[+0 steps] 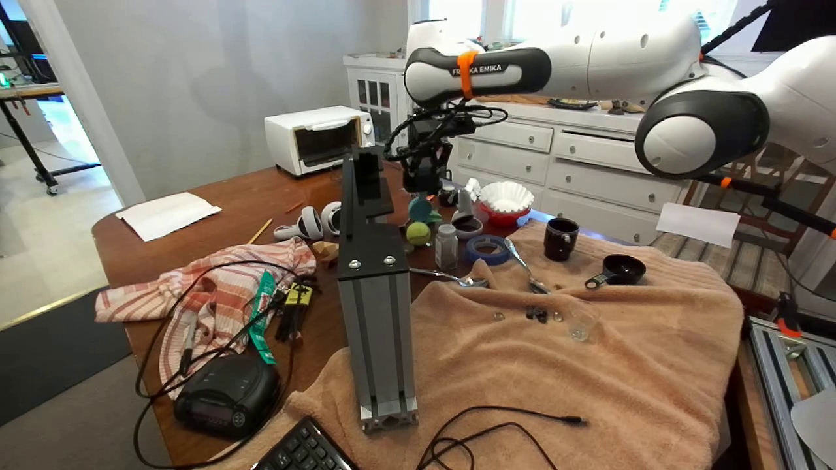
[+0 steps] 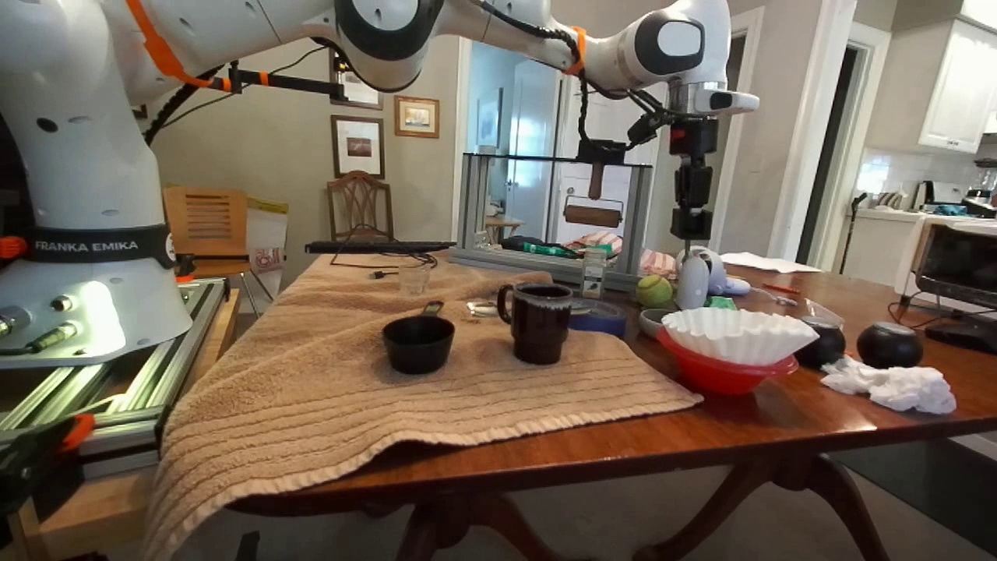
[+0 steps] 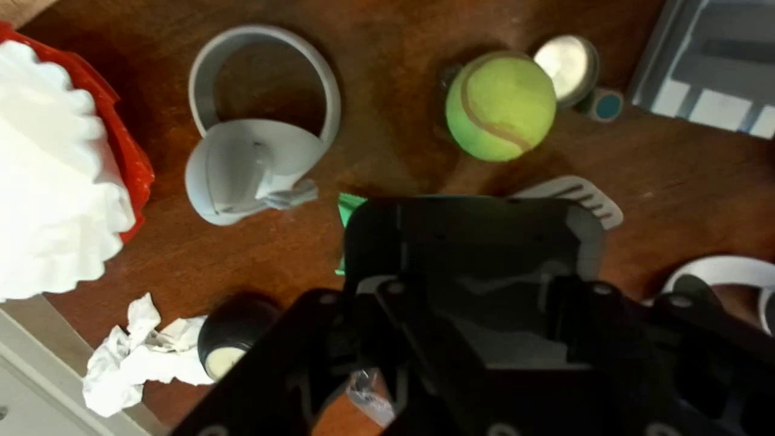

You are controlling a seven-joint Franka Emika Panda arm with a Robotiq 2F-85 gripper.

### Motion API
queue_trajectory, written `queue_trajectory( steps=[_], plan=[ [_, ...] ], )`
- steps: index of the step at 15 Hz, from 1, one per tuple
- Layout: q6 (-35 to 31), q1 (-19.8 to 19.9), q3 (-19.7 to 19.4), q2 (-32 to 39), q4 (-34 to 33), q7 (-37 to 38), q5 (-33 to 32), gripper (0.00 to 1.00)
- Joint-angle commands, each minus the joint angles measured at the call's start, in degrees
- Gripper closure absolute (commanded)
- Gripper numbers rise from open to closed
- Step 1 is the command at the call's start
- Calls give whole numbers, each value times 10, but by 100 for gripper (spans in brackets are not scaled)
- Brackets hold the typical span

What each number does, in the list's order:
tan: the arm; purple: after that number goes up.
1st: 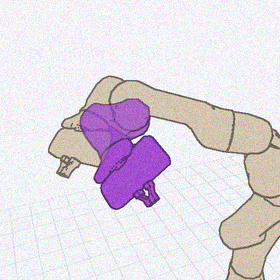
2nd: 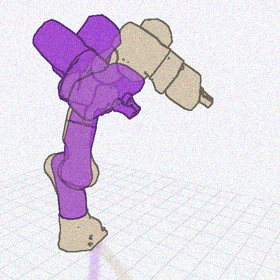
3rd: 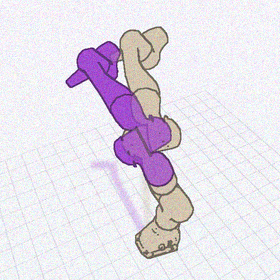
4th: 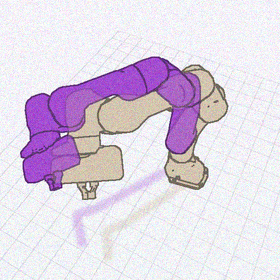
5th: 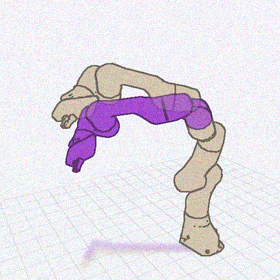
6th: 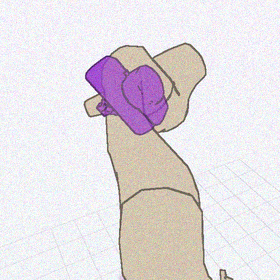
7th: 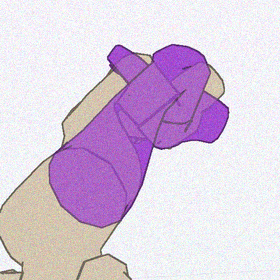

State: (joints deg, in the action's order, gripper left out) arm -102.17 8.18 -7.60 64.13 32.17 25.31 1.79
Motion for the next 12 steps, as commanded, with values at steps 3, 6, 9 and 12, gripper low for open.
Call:
queue_trajectory(
  steps=[3,6,9,12],
  plan=[
    [-71,-18,-17,26,-25,60,-16,78],
    [-76,-25,-31,30,-21,66,-30,78],
    [-56,-35,-53,32,-16,70,-48,78],
    [-32,-44,-72,32,-13,97,-58,78]
  ],
)
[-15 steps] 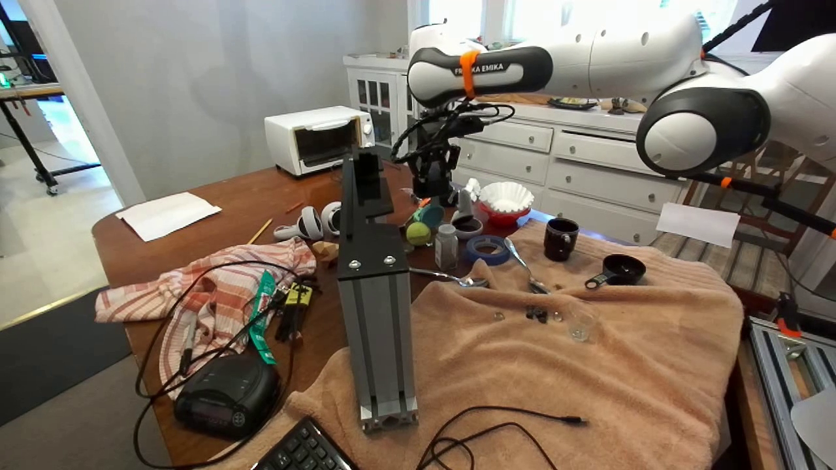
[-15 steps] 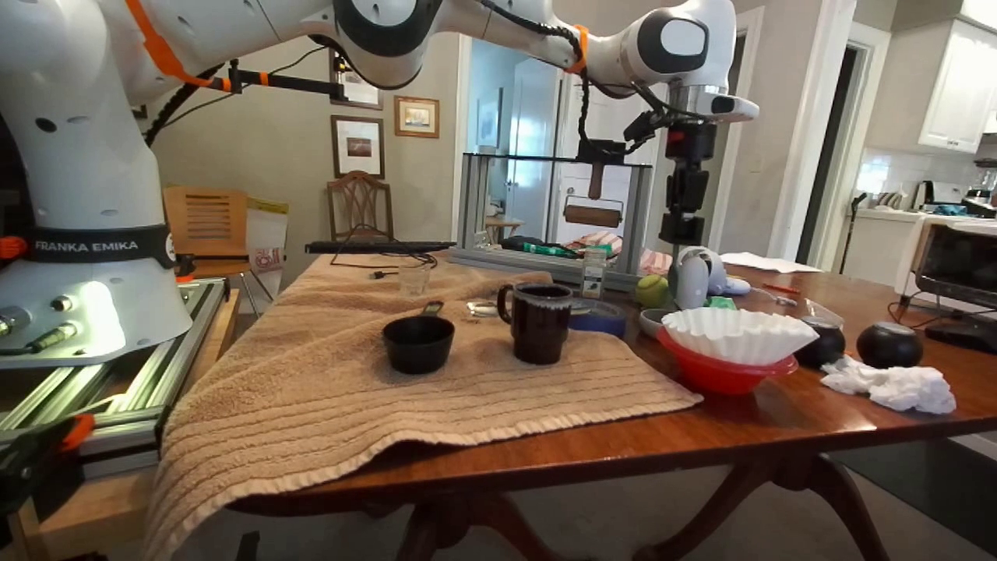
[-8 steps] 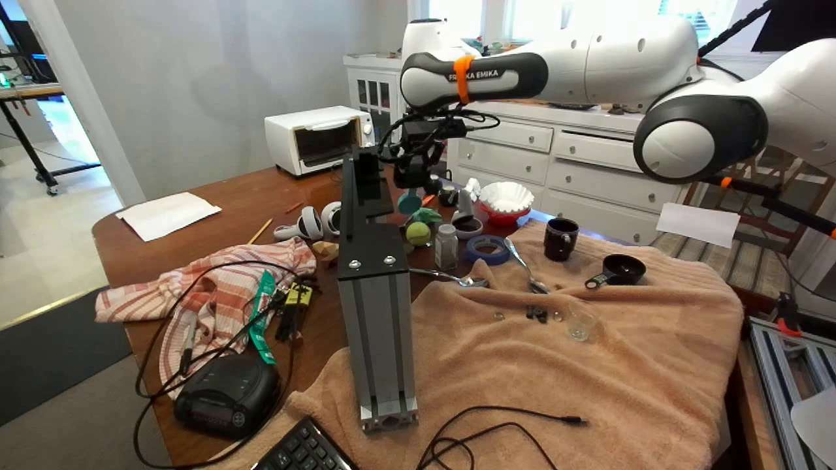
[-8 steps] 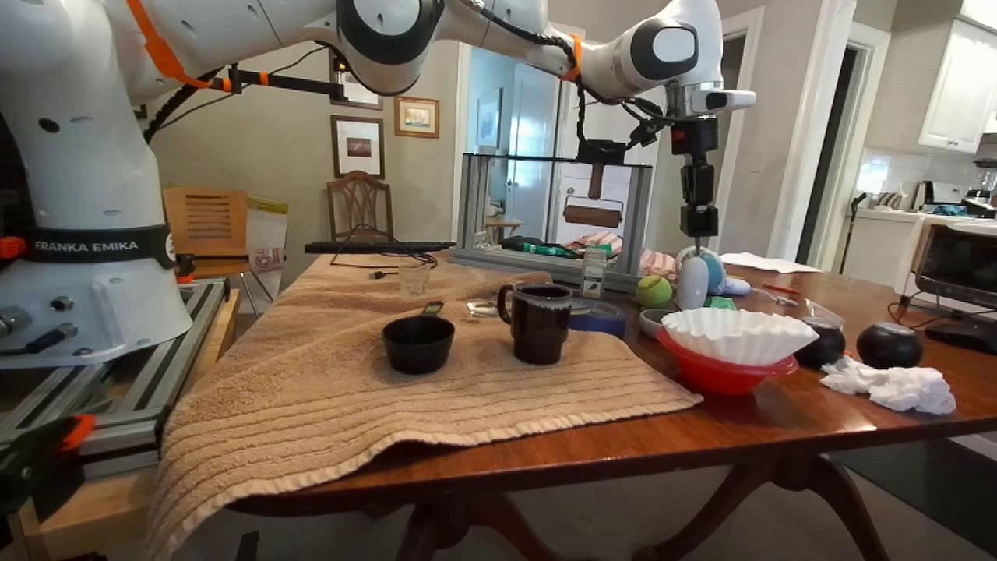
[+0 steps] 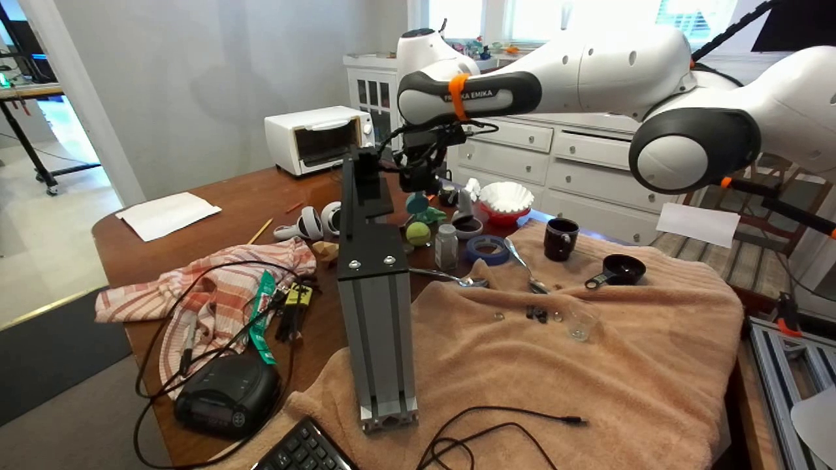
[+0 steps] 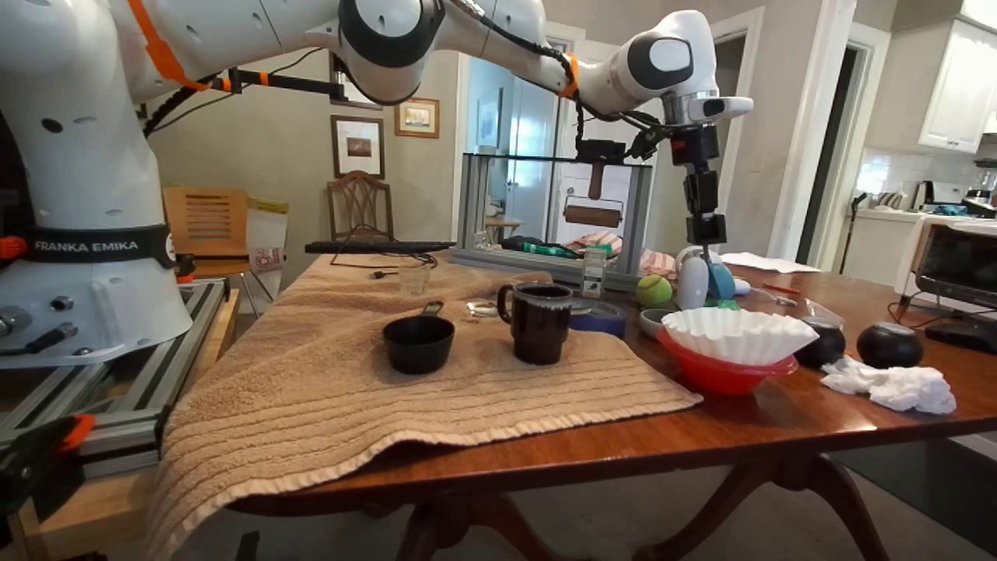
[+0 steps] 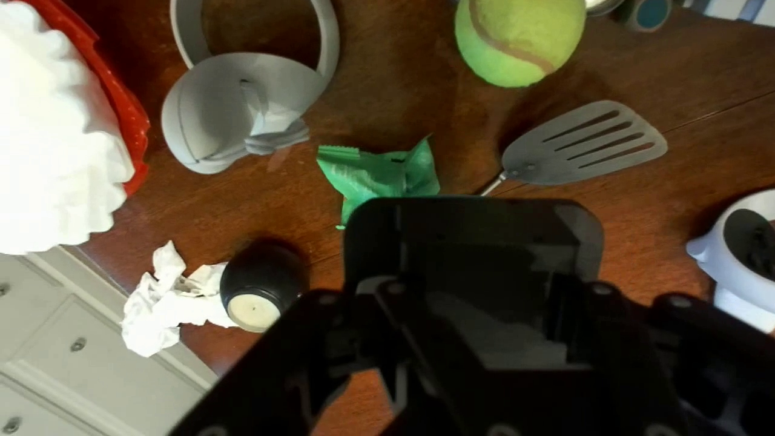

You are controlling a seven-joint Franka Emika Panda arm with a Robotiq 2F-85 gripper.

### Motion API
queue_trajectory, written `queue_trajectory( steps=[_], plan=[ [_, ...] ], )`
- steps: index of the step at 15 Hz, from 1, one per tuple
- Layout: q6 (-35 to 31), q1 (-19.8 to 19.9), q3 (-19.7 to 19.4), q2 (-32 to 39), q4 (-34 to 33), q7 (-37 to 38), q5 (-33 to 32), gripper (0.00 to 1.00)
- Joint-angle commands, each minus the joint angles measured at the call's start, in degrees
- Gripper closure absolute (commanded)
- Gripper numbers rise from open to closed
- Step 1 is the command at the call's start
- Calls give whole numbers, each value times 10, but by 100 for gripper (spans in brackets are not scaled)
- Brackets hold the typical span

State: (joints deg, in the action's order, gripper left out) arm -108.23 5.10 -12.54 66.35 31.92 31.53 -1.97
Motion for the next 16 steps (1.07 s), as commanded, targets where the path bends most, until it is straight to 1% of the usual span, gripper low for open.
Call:
queue_trajectory(
  steps=[1,4,7,13,14,15,16],
  plan=[
    [47,-17,-29,8,-8,47,-23,78],
    [118,-25,-40,-1,-7,78,-20,78],
    [179,-16,-19,-7,-11,55,4,78],
    [240,4,18,-9,-21,49,43,78],
    [210,-6,4,-9,-5,54,25,78],
    [211,-5,5,-9,-5,54,26,53],
    [211,-5,5,-9,-5,54,26,53]
  ],
)
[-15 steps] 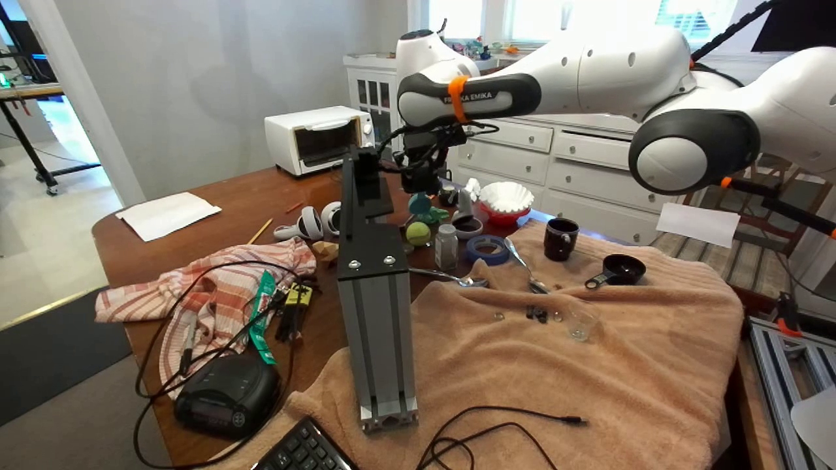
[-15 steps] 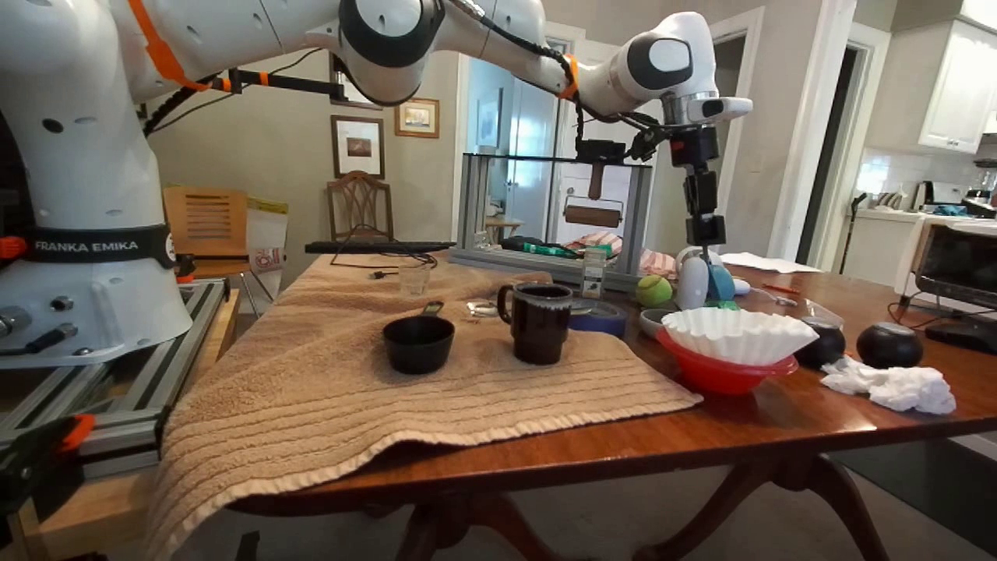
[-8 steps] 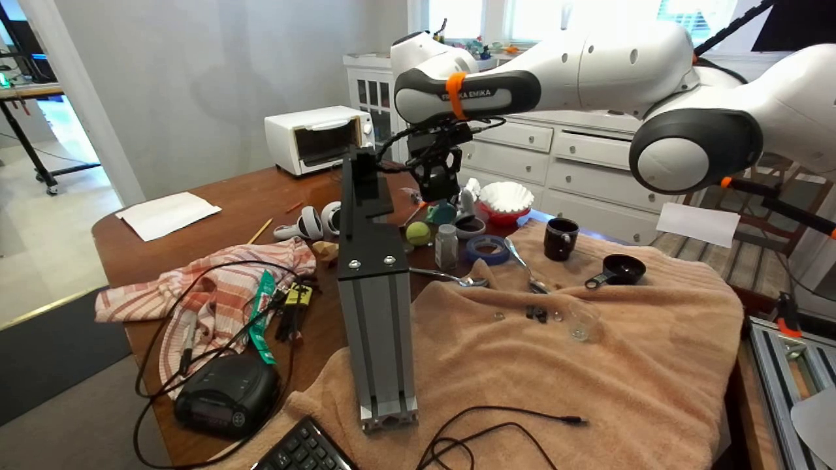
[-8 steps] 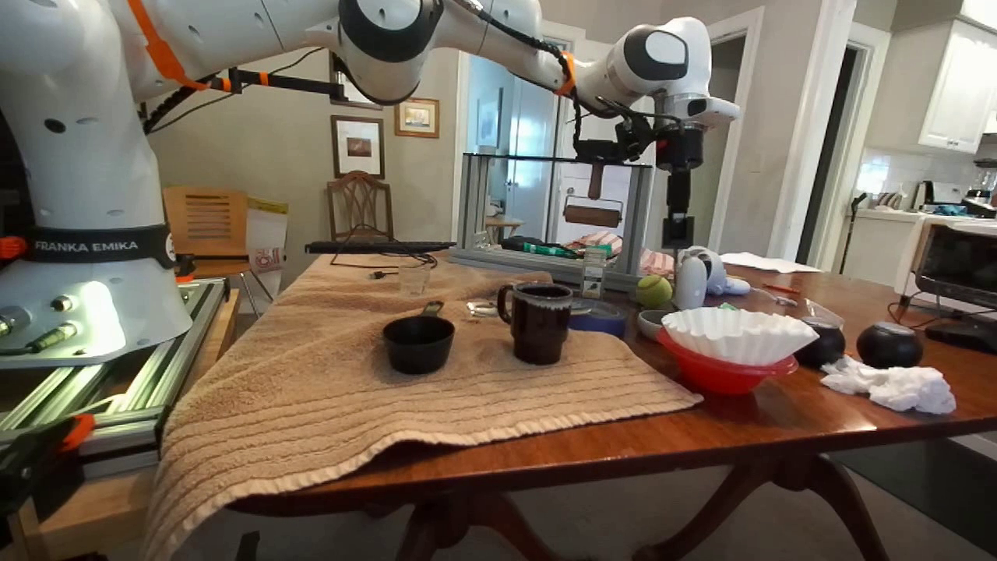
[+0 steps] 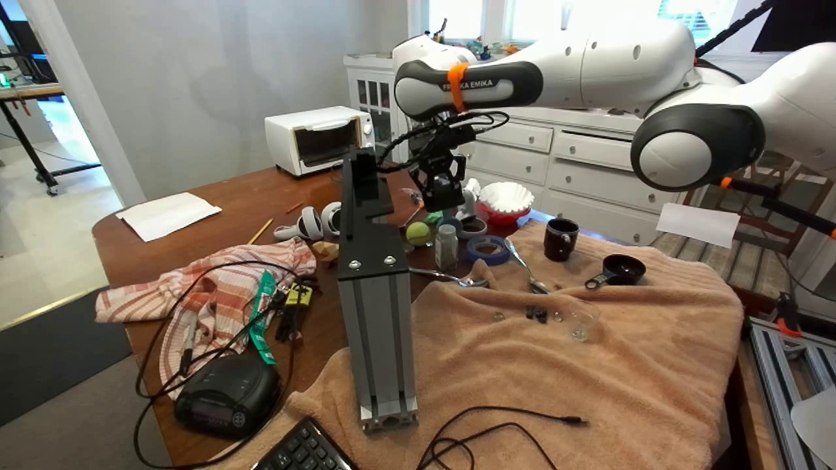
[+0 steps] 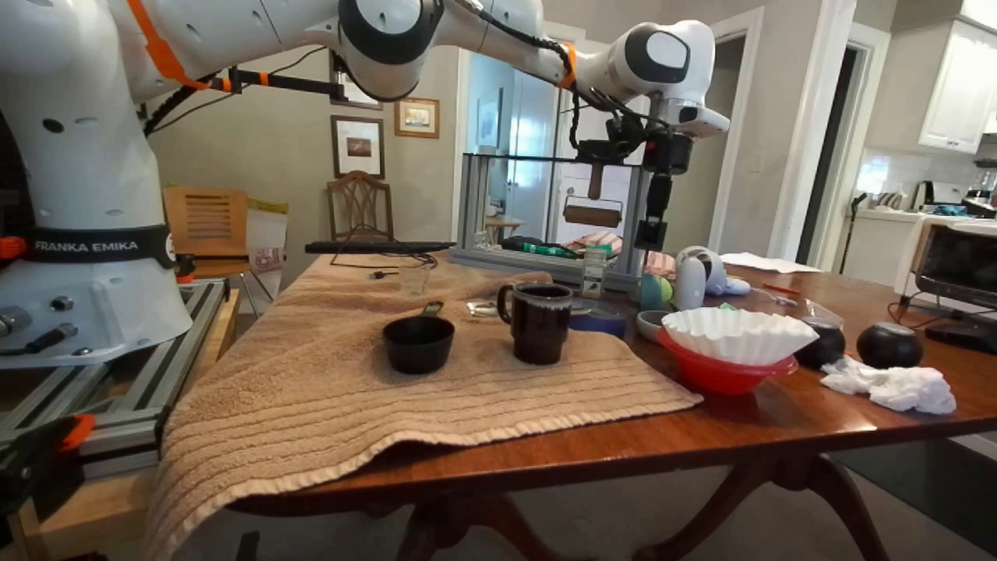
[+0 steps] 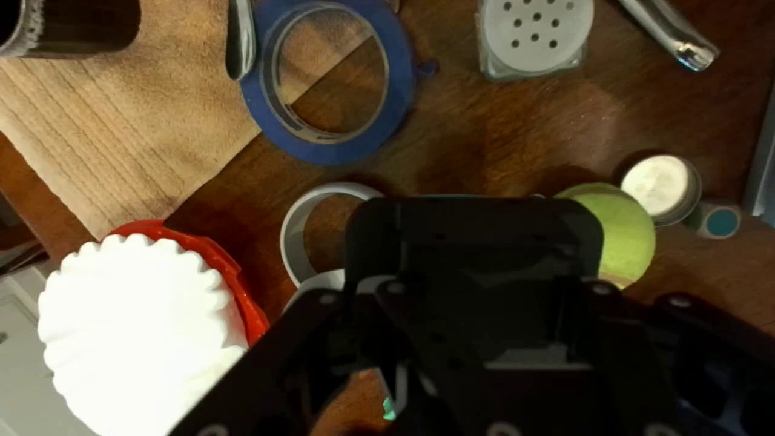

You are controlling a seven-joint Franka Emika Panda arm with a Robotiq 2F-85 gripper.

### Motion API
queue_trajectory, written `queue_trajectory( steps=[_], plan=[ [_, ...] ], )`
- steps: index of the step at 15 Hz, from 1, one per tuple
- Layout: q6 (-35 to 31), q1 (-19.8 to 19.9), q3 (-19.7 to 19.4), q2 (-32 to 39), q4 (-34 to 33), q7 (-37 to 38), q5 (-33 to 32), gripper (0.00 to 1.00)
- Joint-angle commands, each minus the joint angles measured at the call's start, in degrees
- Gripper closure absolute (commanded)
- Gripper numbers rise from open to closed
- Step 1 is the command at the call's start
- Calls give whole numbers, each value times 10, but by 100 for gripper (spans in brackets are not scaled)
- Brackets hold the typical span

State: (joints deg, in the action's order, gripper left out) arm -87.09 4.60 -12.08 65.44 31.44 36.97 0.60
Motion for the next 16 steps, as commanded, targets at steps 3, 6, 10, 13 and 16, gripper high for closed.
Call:
queue_trajectory(
  steps=[3,6,10,13,16],
  plan=[
    [0,0,0,0,0,0,0,53],
    [-3,3,4,0,0,-10,3,78],
    [-11,14,20,-2,-4,-71,11,78],
    [-52,15,19,3,-9,-131,-1,78],
    [-96,8,5,11,-10,-140,-16,78]
  ],
)
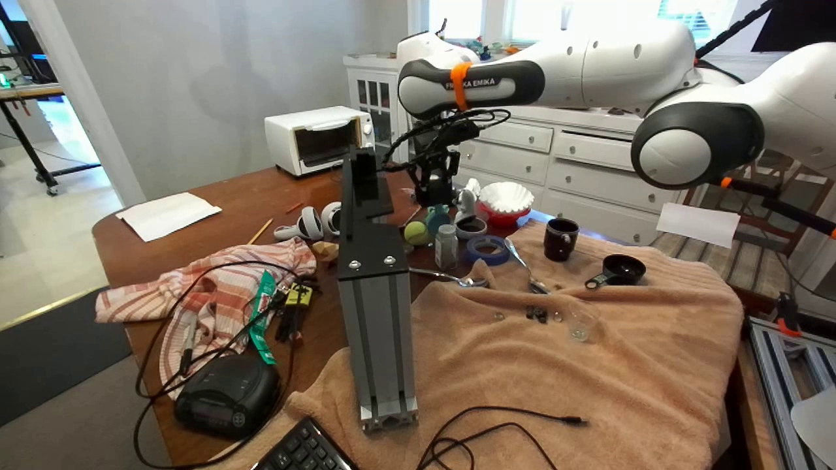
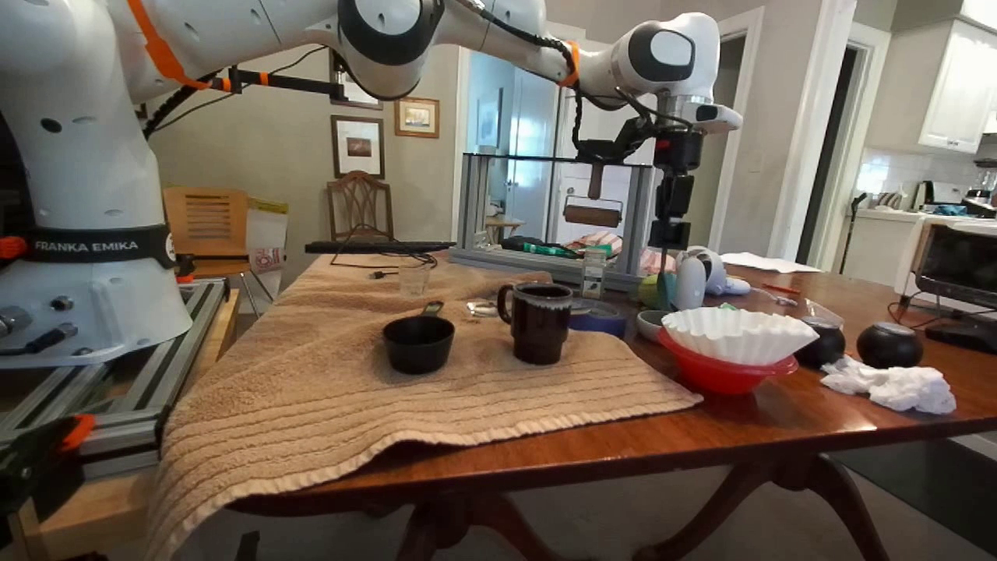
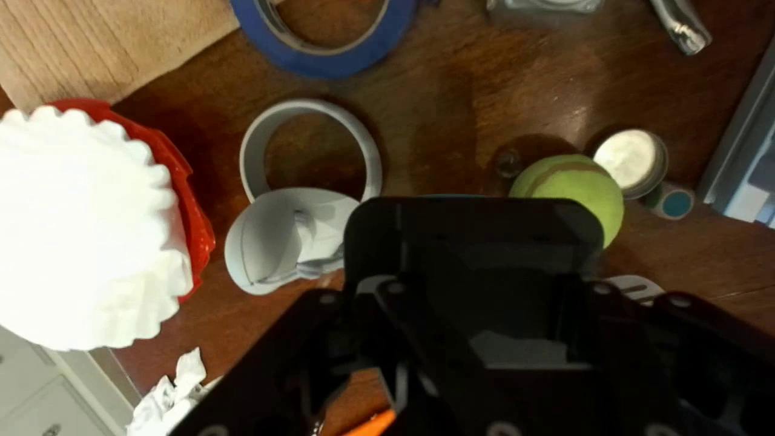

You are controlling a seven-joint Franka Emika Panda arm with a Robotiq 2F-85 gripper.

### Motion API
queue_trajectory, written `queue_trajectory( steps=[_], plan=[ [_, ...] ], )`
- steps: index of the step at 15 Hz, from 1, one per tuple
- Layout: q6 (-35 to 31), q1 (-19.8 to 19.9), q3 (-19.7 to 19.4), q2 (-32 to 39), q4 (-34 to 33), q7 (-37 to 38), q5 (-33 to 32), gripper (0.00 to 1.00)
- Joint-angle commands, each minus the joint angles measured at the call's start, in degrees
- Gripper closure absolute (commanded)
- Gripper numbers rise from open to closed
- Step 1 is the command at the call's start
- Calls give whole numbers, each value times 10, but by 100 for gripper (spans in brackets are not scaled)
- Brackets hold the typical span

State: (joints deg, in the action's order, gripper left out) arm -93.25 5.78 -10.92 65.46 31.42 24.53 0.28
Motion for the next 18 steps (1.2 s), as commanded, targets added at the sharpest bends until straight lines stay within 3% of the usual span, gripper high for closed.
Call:
queue_trajectory(
  steps=[1,11,18],
  plan=[
    [-52,-5,-8,15,-11,-12,-15,78],
    [-180,-2,9,51,-8,-13,0,78],
    [-89,1,13,22,1,27,14,78]
  ],
)
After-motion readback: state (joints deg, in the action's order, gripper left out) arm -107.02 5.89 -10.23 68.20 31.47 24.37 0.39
